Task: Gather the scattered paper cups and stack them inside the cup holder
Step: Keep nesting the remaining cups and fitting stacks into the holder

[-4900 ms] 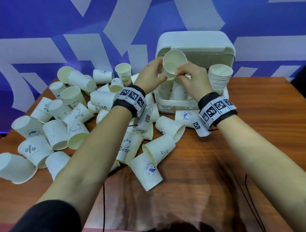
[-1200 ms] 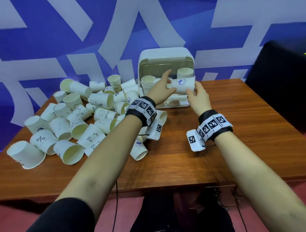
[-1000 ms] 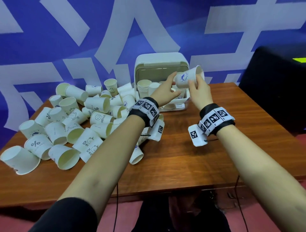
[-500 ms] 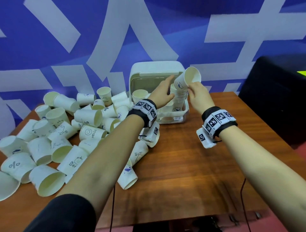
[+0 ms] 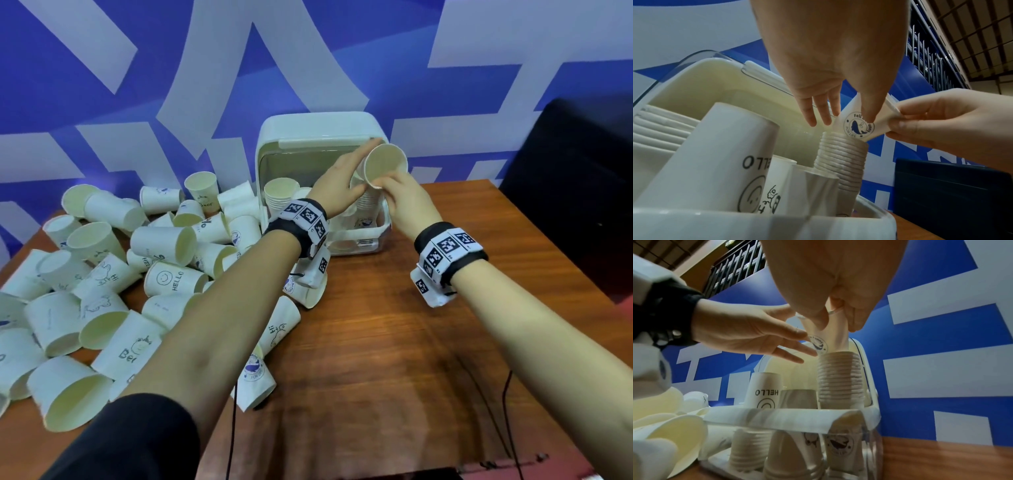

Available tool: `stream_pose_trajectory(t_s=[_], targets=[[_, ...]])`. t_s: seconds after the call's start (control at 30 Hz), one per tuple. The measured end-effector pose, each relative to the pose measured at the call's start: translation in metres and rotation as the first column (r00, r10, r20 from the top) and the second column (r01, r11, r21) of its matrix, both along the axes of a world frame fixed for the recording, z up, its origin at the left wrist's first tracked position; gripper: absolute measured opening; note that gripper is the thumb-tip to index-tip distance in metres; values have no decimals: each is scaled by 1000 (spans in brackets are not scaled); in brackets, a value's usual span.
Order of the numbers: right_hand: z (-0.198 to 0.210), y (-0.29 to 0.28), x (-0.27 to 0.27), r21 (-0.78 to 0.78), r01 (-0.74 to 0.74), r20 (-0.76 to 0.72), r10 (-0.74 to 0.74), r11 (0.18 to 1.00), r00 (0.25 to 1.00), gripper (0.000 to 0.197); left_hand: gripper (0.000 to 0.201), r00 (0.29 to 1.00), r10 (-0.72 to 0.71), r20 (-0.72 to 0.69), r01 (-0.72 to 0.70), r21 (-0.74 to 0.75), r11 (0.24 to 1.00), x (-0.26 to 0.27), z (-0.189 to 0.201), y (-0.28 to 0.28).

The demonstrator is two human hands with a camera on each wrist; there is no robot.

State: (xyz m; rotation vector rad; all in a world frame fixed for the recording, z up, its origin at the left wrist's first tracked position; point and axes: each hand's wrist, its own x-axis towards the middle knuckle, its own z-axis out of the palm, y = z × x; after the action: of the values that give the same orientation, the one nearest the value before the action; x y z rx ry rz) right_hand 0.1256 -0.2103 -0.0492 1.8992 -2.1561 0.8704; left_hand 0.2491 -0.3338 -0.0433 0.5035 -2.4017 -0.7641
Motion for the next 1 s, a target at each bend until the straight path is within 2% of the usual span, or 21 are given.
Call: stream_pose_trajectory(t_s=[0.33,0.43,0.67,0.8,0.87,1.0], targets=[[4,-13,-8,145,39,-29,-35,989,999,20,69,996,24,81,-21,-42,999,-2,-11,-7],[1,-17,-10,119,58,19,-61,991,998,30,61,988,93,119,-84,-78,993,-5,-15,-14],[-22,-21,-13,98,138,66,-145,986,987,41,67,968,127,216,-103,-120,987,-11,-29,-28],[-25,-28,-18,176,178,36,-187,968,982,50,69,924,211,318,-149,-209,967,-18,-29,-27],[-24,-33,-20,185,205,10,-210,961,978,42,62,898,261,354,-173,-259,950,-22,-28,-26],[-17,-44,-23,192,237,-50,-232,952,971,34,46,890,336,307,-242,-308,920,-26,-26,-29]])
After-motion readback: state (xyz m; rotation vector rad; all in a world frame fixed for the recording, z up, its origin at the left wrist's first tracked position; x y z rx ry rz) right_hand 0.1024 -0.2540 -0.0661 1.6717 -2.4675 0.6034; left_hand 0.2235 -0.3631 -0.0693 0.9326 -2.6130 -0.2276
